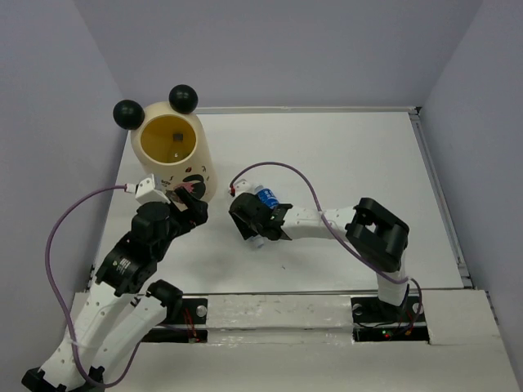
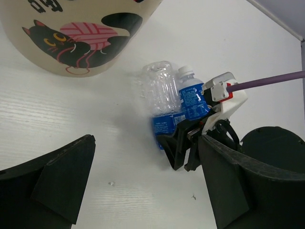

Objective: Put the plastic bottles in the bin

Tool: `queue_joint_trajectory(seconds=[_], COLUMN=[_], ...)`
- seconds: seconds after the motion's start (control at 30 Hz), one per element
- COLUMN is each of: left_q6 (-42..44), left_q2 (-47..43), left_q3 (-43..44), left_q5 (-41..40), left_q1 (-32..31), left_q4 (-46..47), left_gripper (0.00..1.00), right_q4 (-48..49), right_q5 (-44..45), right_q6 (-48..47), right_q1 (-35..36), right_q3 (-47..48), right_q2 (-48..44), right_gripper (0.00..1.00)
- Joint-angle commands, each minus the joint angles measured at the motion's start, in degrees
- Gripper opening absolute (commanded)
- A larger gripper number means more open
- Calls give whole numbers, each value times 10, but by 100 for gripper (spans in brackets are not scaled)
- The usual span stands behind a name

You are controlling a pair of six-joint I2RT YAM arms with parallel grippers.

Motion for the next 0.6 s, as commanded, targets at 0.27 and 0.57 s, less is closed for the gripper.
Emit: queue_joint_trajectory(seconds=[0.27,0.57], left_q6=[-70,-87], left_q2=[56,127], left_q3=[-69,-84], left_q5=[72,111], left_q1=[-3,-2], left_q4=[145,233], left_gripper=[99,99], right_q4=[69,136], right_q5=[-31,-122], right_q6=[21,32], right_q1=[65,76], right_q3=[-97,-181], right_q2=[-176,-295], right_gripper=[41,42])
